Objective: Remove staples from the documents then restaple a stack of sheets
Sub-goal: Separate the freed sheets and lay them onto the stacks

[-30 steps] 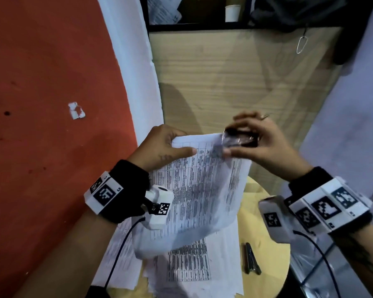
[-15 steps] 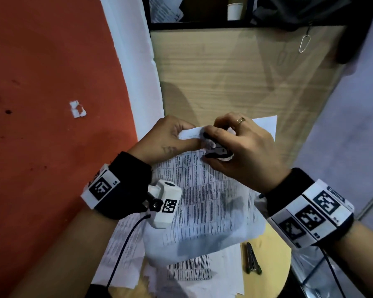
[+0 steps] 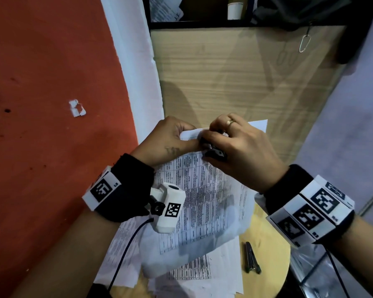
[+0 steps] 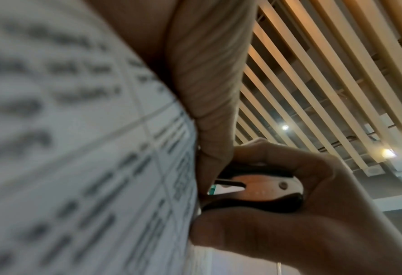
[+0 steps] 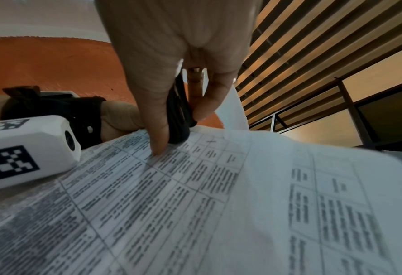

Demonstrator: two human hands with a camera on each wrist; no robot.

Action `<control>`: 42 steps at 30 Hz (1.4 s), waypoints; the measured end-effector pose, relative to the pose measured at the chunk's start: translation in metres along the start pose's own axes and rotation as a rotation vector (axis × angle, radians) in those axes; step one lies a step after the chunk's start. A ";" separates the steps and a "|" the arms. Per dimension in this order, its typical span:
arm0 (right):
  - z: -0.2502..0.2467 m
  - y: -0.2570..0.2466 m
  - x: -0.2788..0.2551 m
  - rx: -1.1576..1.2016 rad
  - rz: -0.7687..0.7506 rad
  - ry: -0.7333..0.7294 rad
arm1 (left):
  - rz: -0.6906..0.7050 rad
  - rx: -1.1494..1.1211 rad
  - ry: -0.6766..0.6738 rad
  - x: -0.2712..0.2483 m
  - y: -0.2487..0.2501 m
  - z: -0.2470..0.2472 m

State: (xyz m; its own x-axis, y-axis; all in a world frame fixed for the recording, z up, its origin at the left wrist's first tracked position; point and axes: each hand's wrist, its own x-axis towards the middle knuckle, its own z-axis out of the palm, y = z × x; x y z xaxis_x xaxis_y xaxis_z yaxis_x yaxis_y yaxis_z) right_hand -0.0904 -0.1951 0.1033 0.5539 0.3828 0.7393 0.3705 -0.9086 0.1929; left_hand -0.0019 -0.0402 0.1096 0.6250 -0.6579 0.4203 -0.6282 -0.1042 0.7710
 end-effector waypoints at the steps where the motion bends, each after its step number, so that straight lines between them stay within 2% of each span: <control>1: 0.001 0.001 0.000 0.008 -0.004 -0.001 | -0.003 -0.019 -0.004 0.000 -0.001 0.000; 10: 0.003 0.005 0.000 0.031 -0.065 0.018 | -0.022 -0.069 -0.069 -0.001 0.000 -0.006; 15: 0.007 0.007 -0.001 0.064 -0.039 0.045 | -0.052 -0.143 -0.084 -0.001 -0.004 -0.007; 18: 0.009 0.007 -0.001 0.133 0.029 0.074 | -0.059 -0.220 -0.075 -0.002 -0.004 -0.004; 24: 0.010 0.011 -0.004 0.539 0.269 0.176 | -0.057 -0.266 -0.031 -0.002 -0.003 -0.001; 30: 0.010 0.010 -0.002 0.580 0.310 0.211 | -0.067 -0.245 0.018 -0.001 -0.007 0.005; 34: 0.015 0.008 -0.007 0.565 0.396 0.263 | -0.051 -0.104 0.139 0.002 -0.020 0.006; 36: 0.023 0.011 -0.015 0.555 0.464 0.240 | -0.057 -0.002 0.205 0.004 -0.026 0.005; 42: 0.062 0.016 -0.053 0.378 0.517 -0.041 | -0.095 0.119 0.221 0.000 -0.034 -0.001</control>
State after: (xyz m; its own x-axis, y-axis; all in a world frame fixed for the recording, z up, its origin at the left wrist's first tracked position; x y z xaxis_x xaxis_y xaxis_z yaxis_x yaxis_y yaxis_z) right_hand -0.0676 -0.2199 0.0277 0.7568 -0.0766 0.6492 0.2805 -0.8590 -0.4283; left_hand 0.0204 -0.0358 0.0838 0.7614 -0.4631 0.4535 -0.6041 -0.2534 0.7555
